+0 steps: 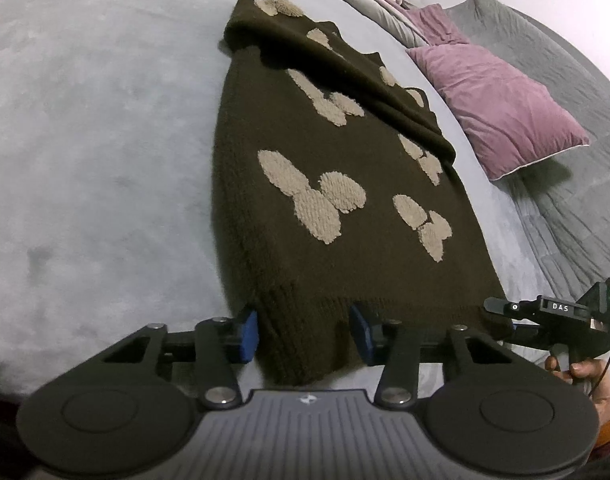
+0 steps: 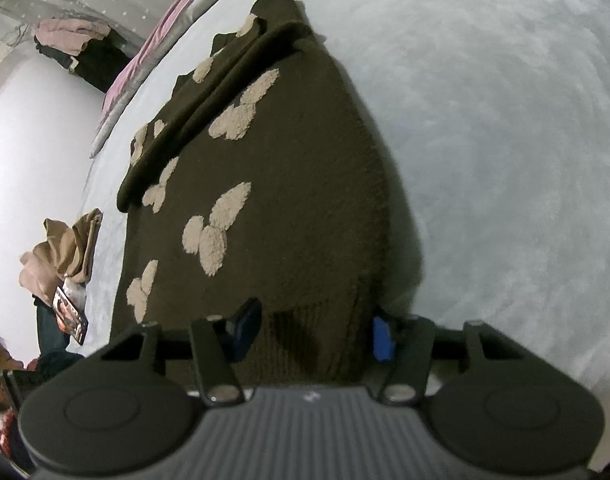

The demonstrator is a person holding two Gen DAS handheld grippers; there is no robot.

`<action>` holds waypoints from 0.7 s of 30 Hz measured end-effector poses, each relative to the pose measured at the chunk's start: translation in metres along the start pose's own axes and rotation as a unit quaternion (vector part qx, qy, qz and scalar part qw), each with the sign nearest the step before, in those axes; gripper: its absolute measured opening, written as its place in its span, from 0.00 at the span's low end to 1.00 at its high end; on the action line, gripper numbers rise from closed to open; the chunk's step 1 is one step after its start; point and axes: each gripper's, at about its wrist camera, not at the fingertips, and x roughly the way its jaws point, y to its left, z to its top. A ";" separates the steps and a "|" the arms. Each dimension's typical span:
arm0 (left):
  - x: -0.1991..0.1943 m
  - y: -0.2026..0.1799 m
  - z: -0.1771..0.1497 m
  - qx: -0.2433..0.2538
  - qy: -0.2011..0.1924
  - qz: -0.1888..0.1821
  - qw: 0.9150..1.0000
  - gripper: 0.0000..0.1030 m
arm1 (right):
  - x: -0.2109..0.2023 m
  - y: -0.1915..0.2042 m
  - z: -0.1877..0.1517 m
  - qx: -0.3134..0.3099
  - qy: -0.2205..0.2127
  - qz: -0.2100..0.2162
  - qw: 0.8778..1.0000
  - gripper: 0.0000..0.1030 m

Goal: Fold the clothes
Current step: 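Grasp the sweater hem with both grippers, then lift the hem with both grippers and fold it toward the collar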

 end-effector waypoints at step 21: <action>-0.006 0.000 0.000 -0.021 -0.016 -0.029 0.999 0.10 | -0.002 0.012 0.000 -0.028 -0.026 0.017 0.999 0.11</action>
